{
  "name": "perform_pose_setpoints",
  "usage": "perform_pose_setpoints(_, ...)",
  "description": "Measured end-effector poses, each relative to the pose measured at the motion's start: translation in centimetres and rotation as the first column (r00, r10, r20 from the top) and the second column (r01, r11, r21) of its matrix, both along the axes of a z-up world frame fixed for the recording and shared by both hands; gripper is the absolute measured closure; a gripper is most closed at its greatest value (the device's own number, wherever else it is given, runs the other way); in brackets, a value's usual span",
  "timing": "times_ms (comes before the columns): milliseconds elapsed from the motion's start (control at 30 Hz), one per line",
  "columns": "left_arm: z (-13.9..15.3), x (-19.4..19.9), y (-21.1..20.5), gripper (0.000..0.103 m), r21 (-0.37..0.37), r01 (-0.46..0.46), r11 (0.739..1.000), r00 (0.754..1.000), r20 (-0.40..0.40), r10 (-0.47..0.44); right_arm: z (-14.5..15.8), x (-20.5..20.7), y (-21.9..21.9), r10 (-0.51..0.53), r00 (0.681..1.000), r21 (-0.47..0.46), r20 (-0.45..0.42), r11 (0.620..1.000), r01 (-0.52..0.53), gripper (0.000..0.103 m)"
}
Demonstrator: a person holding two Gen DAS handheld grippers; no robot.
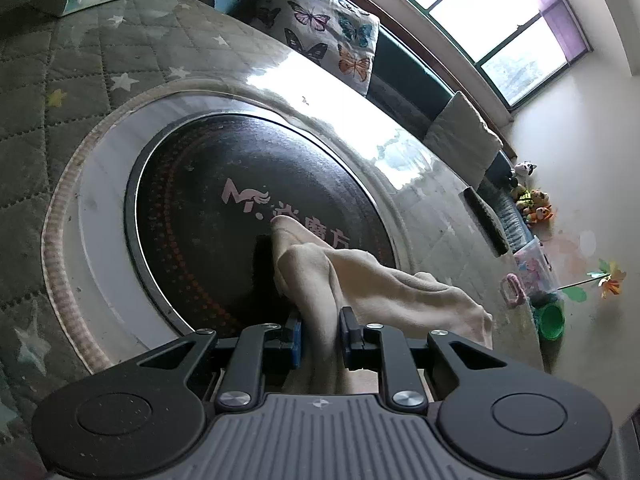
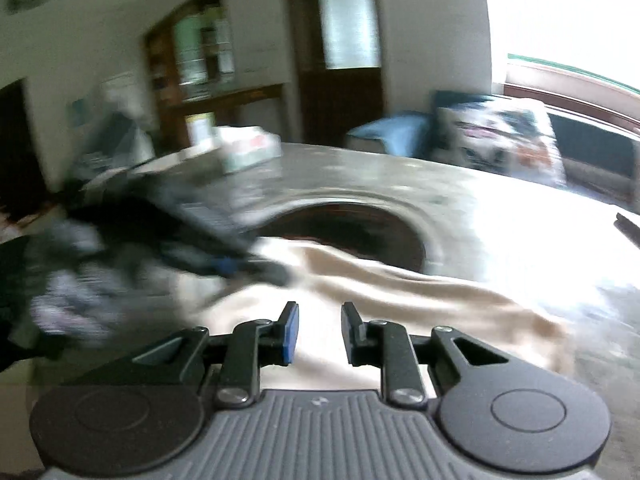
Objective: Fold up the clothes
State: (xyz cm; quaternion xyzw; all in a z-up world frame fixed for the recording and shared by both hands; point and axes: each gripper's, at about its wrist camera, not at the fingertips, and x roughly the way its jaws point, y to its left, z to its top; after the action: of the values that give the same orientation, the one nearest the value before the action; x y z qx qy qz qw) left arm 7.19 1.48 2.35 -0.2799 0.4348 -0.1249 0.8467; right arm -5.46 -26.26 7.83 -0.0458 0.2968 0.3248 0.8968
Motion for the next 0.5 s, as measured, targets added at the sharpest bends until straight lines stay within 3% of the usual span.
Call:
perform_pose_setpoints(200,0.1,0.0,-0.3,0.083,0.022,0.007,1.000,1.000,0.003,-0.007,-2.1,3.8,-5.2,-0.213,0.975,-0.005,-0.069,0.977,0.213,0.082)
perform_pose_setpoints(267,0.2,0.1,-0.3,0.083,0.030,0.010,1.000,1.000,0.005,-0.010,-2.6,4.3,-6.5,-0.250,0.965,0.003,-0.083,0.968,0.251,0.093)
perform_pose_setpoints(300,0.2,0.1,-0.4,0.083,0.033,0.012,0.999,1.000,0.006,-0.012,-2.7,4.4,-7.0,-0.264,0.961,0.008,-0.084,0.964,0.265,0.094)
perform_pose_setpoints(500,0.5,0.2,-0.7,0.083,0.060,0.021,0.998,1.000,0.013,-0.021,-2.7,5.1,-9.6,-0.360,0.928,0.055,-0.095,0.929,0.366,0.086)
